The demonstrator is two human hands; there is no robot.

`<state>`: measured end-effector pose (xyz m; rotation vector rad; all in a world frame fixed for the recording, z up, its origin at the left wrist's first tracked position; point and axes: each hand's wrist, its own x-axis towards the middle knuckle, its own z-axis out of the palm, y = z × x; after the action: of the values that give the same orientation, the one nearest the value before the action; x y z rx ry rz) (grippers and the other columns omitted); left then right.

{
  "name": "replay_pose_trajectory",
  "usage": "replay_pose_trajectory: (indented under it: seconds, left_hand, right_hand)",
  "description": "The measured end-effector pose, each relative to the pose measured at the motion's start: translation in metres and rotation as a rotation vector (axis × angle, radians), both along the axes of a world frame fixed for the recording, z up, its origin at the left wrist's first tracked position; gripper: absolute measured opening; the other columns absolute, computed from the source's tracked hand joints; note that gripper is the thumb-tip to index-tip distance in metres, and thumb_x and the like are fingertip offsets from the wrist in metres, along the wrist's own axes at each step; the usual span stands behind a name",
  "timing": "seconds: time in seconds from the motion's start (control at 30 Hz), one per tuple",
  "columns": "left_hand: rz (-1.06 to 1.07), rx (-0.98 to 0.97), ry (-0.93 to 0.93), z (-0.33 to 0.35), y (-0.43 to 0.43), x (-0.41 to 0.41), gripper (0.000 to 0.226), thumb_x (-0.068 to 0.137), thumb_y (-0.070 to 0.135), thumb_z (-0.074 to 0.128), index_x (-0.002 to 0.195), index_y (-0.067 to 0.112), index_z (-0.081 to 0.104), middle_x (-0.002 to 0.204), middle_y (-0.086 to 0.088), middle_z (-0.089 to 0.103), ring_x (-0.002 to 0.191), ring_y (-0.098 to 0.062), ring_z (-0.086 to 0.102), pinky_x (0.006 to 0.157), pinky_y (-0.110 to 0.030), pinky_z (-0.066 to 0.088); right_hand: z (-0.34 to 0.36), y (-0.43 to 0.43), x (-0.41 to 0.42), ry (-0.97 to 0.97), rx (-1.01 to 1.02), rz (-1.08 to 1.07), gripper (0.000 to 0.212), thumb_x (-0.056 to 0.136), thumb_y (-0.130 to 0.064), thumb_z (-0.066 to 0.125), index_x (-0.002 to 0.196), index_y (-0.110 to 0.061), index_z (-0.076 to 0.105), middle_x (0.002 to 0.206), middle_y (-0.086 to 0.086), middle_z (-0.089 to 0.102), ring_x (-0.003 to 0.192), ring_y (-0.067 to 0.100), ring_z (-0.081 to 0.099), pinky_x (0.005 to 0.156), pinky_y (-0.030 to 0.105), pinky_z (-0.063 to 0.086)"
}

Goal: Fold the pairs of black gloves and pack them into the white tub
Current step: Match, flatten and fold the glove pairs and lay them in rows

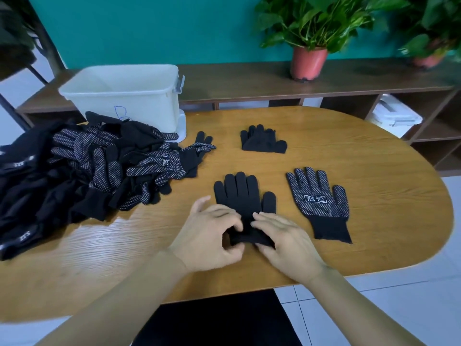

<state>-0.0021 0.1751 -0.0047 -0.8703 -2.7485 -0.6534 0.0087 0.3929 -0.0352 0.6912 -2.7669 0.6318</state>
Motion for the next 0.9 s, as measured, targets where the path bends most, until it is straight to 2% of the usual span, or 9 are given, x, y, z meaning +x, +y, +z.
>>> replay_pose_trajectory:
  seconds: [0.07, 0.13, 0.23, 0.33, 0.47, 0.6, 0.7, 0.8, 0.9]
  left_hand:
    - [-0.001, -0.089, -0.162, 0.000, -0.007, 0.007, 0.073, 0.070, 0.071, 0.059, 0.133, 0.036, 0.050, 0.134, 0.028, 0.045, 0.132, 0.009, 0.035, 0.122, -0.042, -0.004]
    - [0.046, -0.100, -0.192, -0.003, -0.010, 0.007, 0.072, 0.079, 0.066, 0.062, 0.141, 0.037, 0.040, 0.136, 0.028, 0.044, 0.133, 0.009, 0.032, 0.122, -0.039, -0.008]
    - [0.224, 0.062, -0.090, -0.009, -0.003, -0.002, 0.034, 0.093, 0.048, 0.060, 0.123, 0.033, 0.057, 0.113, 0.019, 0.065, 0.115, -0.001, 0.054, 0.122, -0.036, 0.006]
    - [0.376, 0.187, -0.075, -0.013, 0.011, -0.014, 0.013, 0.096, 0.043, 0.059, 0.094, 0.030, 0.059, 0.083, 0.015, 0.065, 0.083, -0.006, 0.059, 0.109, -0.034, 0.022]
    - [0.516, 0.299, -0.166, -0.012, 0.021, -0.029, 0.013, 0.097, 0.039, 0.060, 0.087, 0.035, 0.052, 0.063, 0.015, 0.054, 0.063, -0.001, 0.050, 0.096, -0.032, 0.028]
    - [0.593, 0.253, -0.176, -0.012, 0.026, -0.040, 0.012, 0.098, 0.042, 0.055, 0.105, 0.034, 0.061, 0.071, 0.016, 0.058, 0.069, -0.001, 0.053, 0.096, -0.029, 0.025]
    - [0.644, 0.166, -0.124, -0.013, 0.029, -0.042, 0.033, 0.099, 0.042, 0.053, 0.130, 0.032, 0.055, 0.084, 0.015, 0.060, 0.091, -0.007, 0.060, 0.087, -0.024, 0.012]
    - [0.668, 0.114, -0.075, -0.020, 0.032, -0.042, 0.036, 0.097, 0.039, 0.056, 0.132, 0.030, 0.052, 0.078, 0.015, 0.054, 0.095, -0.011, 0.055, 0.088, -0.029, 0.016]
    - [0.641, 0.079, -0.013, -0.028, 0.032, -0.043, 0.035, 0.094, 0.032, 0.061, 0.127, 0.025, 0.056, 0.095, 0.009, 0.058, 0.097, -0.018, 0.055, 0.089, -0.037, 0.026]
  right_hand:
    - [-0.002, -0.001, -0.002, -0.027, -0.124, -0.061, 0.030, 0.081, -0.022, 0.068, 0.111, -0.020, 0.073, 0.126, -0.006, 0.067, 0.122, 0.012, 0.058, 0.101, 0.042, 0.050]
    - [0.000, -0.002, -0.005, -0.057, -0.191, -0.120, 0.023, 0.086, -0.021, 0.072, 0.108, -0.022, 0.075, 0.120, -0.010, 0.069, 0.118, 0.008, 0.059, 0.100, 0.037, 0.047]
    - [0.009, -0.005, -0.014, -0.099, -0.233, -0.206, 0.012, 0.089, -0.036, 0.067, 0.088, -0.025, 0.072, 0.088, -0.009, 0.071, 0.087, 0.019, 0.064, 0.076, 0.032, 0.047]
    - [0.020, -0.009, -0.033, -0.150, -0.263, -0.312, 0.025, 0.090, -0.043, 0.065, 0.073, -0.025, 0.060, 0.064, -0.006, 0.060, 0.067, 0.021, 0.057, 0.063, 0.035, 0.048]
    - [0.032, -0.019, -0.055, -0.171, -0.244, -0.397, 0.028, 0.092, -0.049, 0.060, 0.092, -0.022, 0.067, 0.082, -0.007, 0.069, 0.081, 0.018, 0.063, 0.071, 0.031, 0.046]
    - [0.030, -0.028, -0.070, -0.110, -0.161, -0.452, 0.036, 0.093, -0.051, 0.057, 0.109, -0.022, 0.069, 0.100, -0.004, 0.073, 0.093, 0.020, 0.067, 0.070, 0.028, 0.042]
    - [0.016, -0.031, -0.078, 0.030, -0.097, -0.435, 0.029, 0.087, -0.044, 0.069, 0.097, -0.017, 0.072, 0.084, -0.001, 0.072, 0.081, 0.024, 0.067, 0.068, 0.032, 0.048]
    - [0.005, -0.031, -0.080, 0.137, -0.002, -0.448, 0.028, 0.076, -0.039, 0.080, 0.080, -0.014, 0.067, 0.068, -0.001, 0.066, 0.070, 0.025, 0.062, 0.061, 0.034, 0.048]
    - [0.005, -0.031, -0.080, 0.157, 0.064, -0.478, 0.028, 0.076, -0.036, 0.080, 0.078, -0.014, 0.064, 0.071, 0.003, 0.063, 0.071, 0.027, 0.059, 0.062, 0.036, 0.047]
